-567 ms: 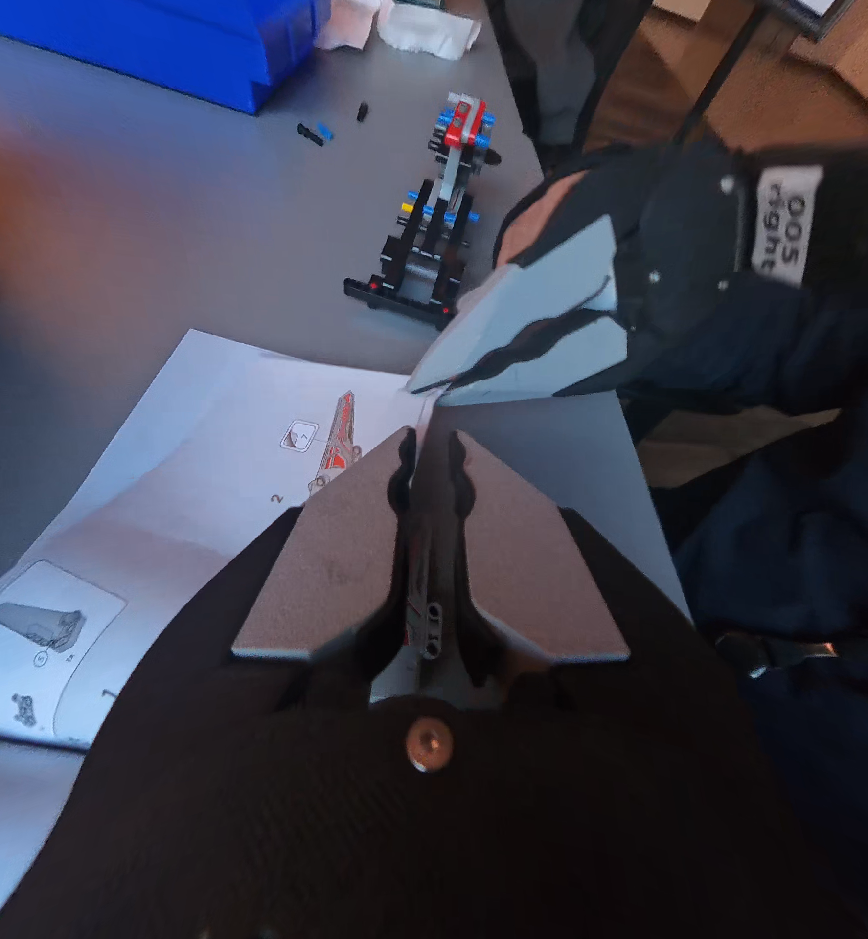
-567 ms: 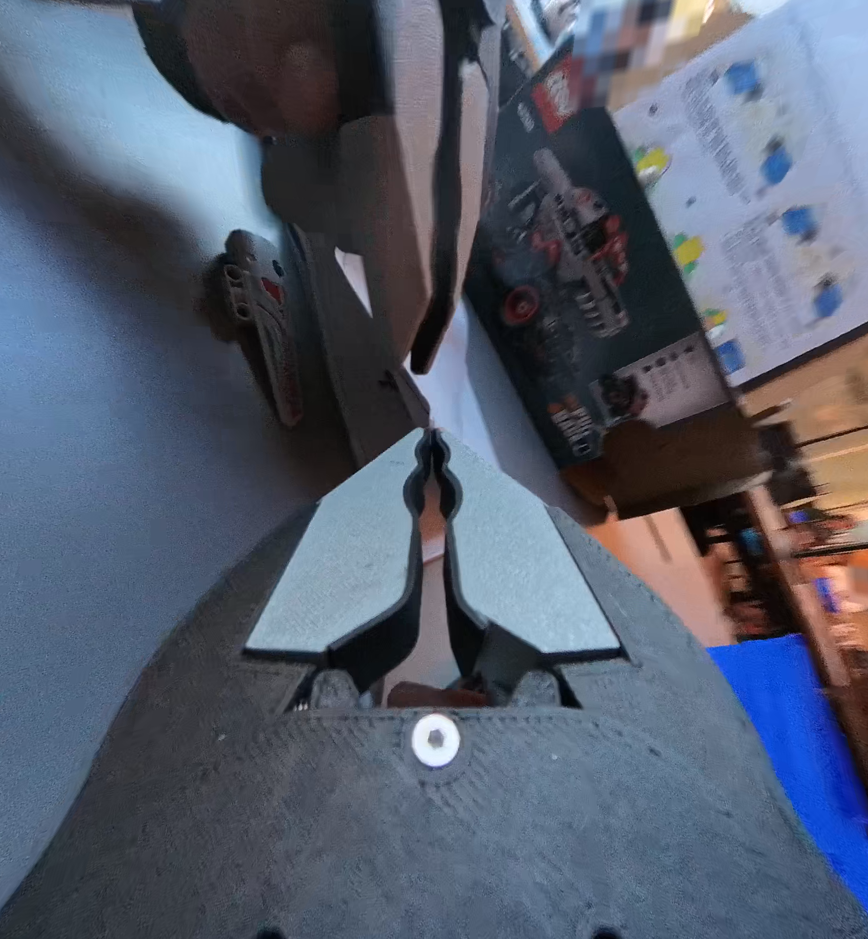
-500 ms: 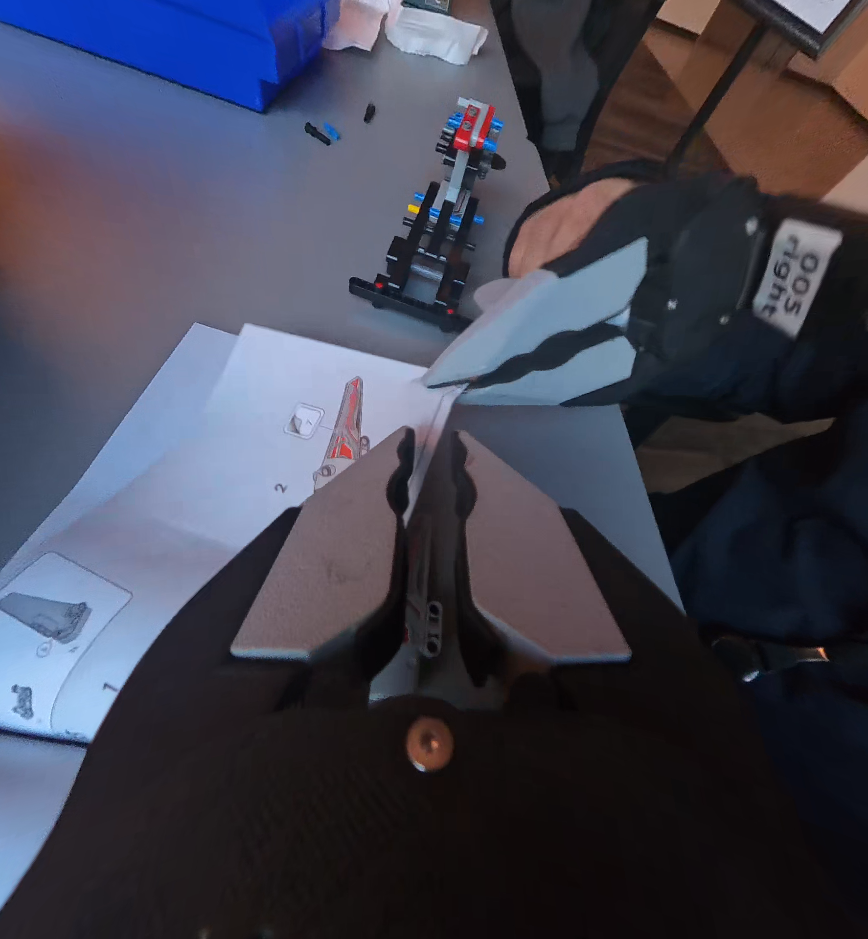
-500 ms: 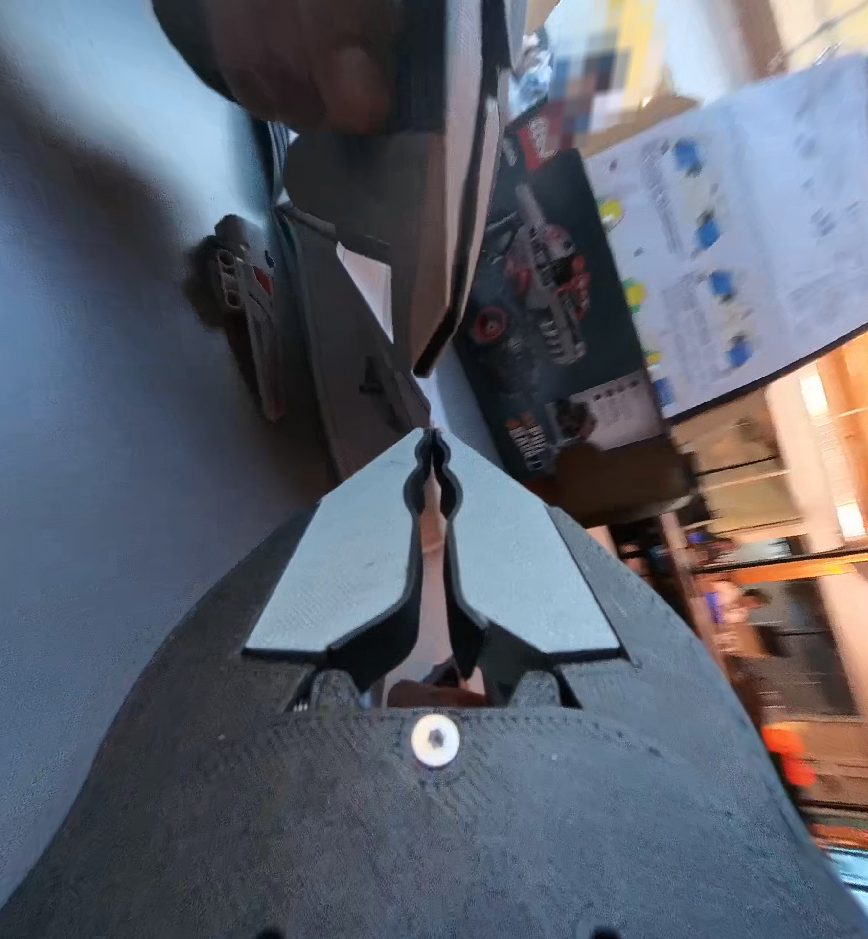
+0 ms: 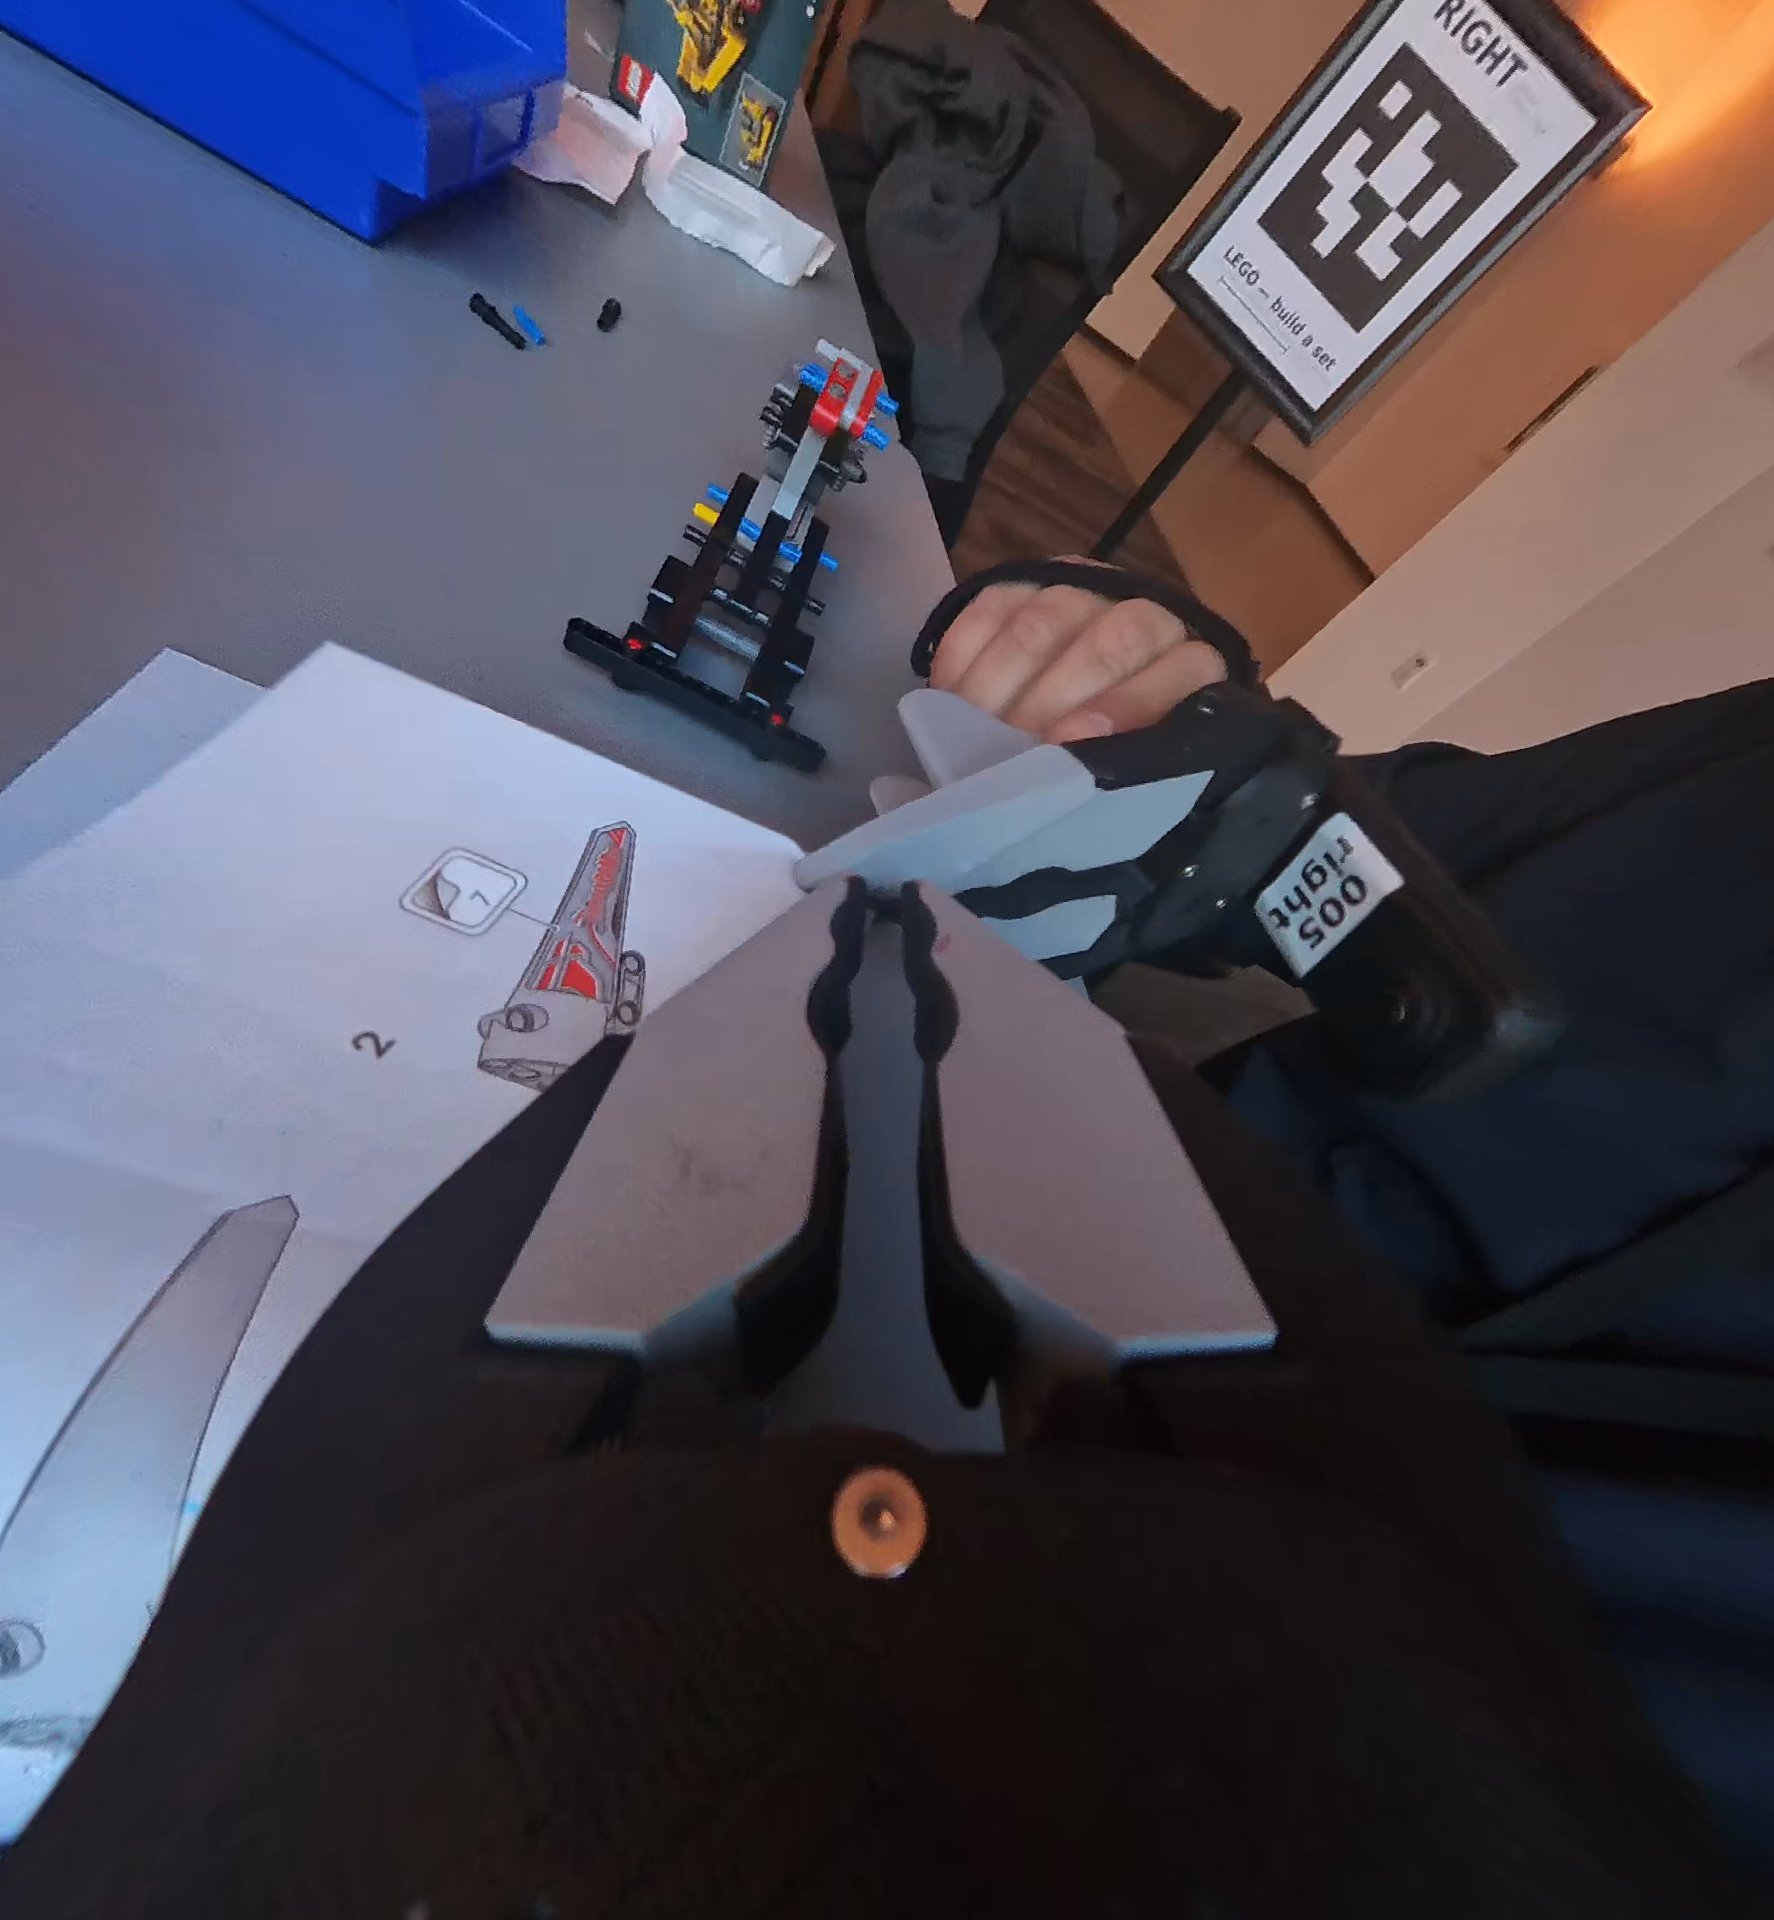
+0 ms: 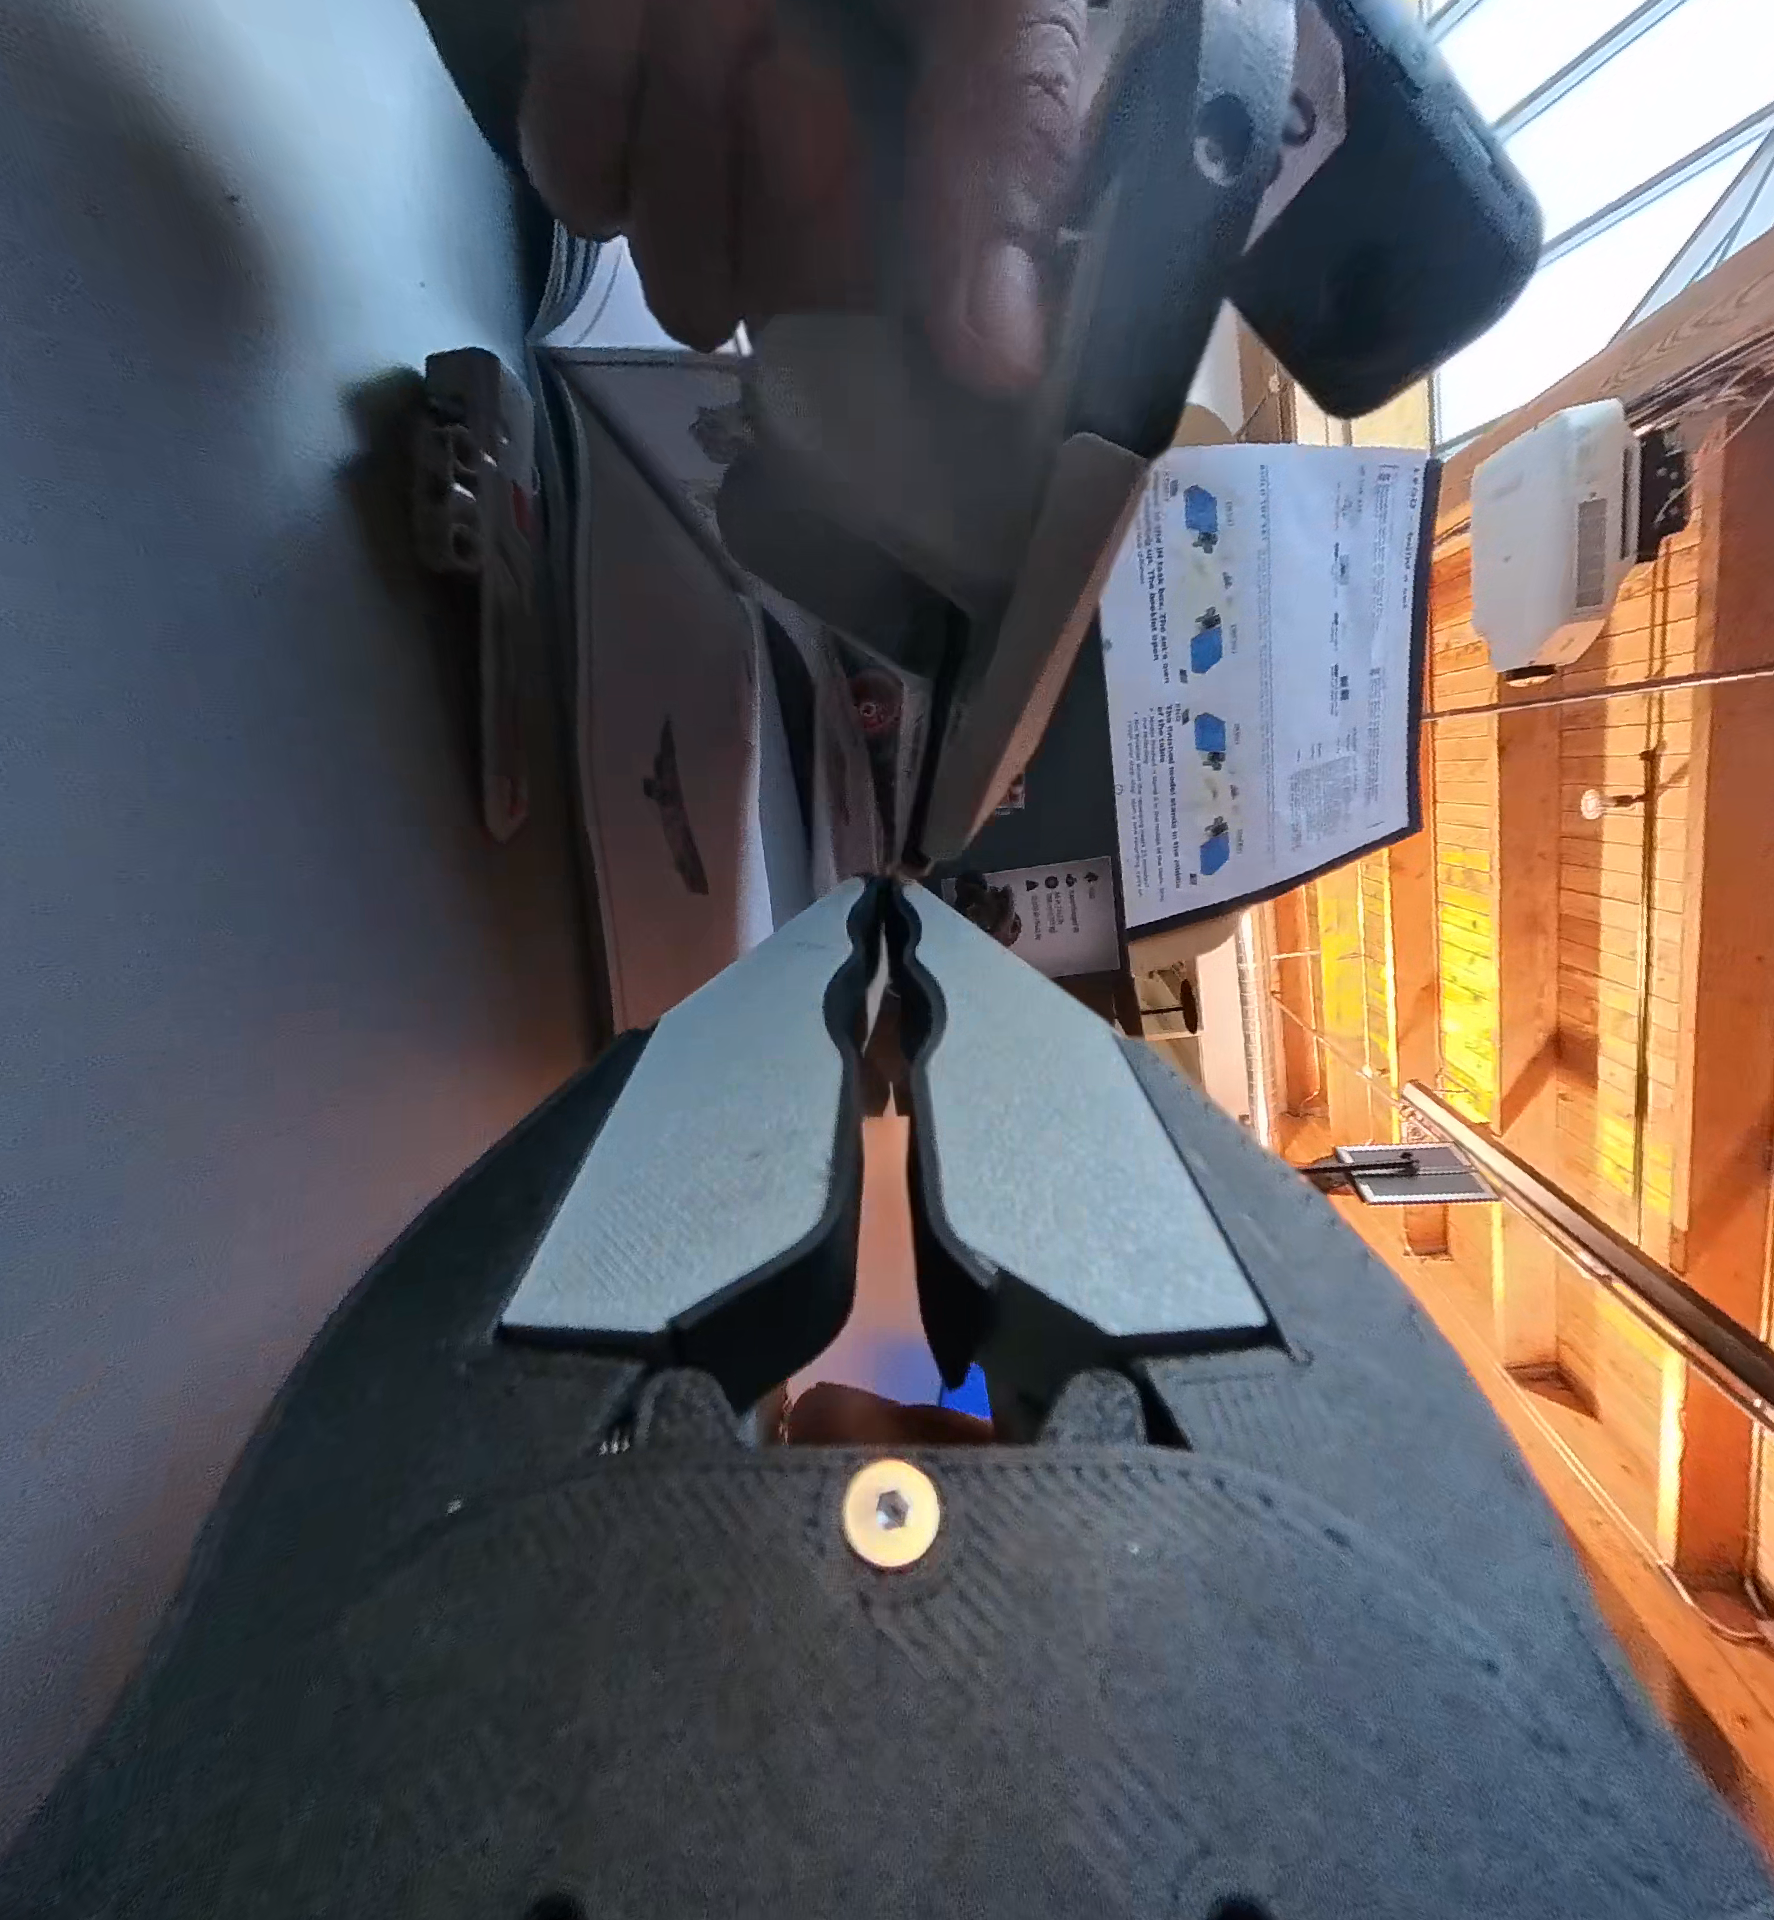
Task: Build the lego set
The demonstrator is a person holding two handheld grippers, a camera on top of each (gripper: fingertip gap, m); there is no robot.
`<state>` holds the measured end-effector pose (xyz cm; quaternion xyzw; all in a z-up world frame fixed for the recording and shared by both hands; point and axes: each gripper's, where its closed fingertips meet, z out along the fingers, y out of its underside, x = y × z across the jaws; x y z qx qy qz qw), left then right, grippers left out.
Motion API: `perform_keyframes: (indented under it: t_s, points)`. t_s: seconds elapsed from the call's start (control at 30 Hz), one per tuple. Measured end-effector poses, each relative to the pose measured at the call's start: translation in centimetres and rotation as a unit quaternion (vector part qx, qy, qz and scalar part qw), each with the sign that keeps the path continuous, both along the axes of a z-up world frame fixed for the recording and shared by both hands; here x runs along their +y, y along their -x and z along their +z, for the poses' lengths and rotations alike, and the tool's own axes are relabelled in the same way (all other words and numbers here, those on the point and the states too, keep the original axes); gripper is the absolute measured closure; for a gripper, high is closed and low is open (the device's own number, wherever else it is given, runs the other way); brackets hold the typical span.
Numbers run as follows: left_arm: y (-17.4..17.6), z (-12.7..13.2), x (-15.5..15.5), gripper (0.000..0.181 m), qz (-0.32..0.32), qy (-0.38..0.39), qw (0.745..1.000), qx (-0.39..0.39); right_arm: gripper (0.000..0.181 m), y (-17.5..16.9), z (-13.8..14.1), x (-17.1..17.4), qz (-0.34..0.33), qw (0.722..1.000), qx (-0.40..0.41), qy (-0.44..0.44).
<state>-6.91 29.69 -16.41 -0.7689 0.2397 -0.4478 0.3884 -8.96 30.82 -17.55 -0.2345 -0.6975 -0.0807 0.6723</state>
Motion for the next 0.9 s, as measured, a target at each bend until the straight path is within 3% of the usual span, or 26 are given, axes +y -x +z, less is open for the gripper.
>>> perform_keyframes:
  t_s: [0.27, 0.4, 0.77, 0.9]
  points:
    - [0.2, -0.7, 0.5, 0.181, 0.018, 0.013, 1.000, 0.015, 0.181, 0.0, 0.0, 0.3, -0.010, 1.000, 0.001, -0.006]
    - [1.0, -1.0, 0.9, 0.173, 0.039, 0.019, 0.999, 0.023, 0.181, 0.0, 0.0, 0.6, -0.020, 0.999, 0.001, -0.025]
    - [0.4, -0.8, 0.8, 0.170, 0.032, 0.029, 0.999, 0.006, 0.181, 0.1, 0.1, 0.7, -0.033, 0.998, 0.004, -0.050]
    - [0.3, -0.6, 1.0, 0.179, 0.036, 0.026, 0.999, -0.008, 0.181, 0.1, 0.4, 0.7, -0.038, 0.998, 0.008, -0.056]
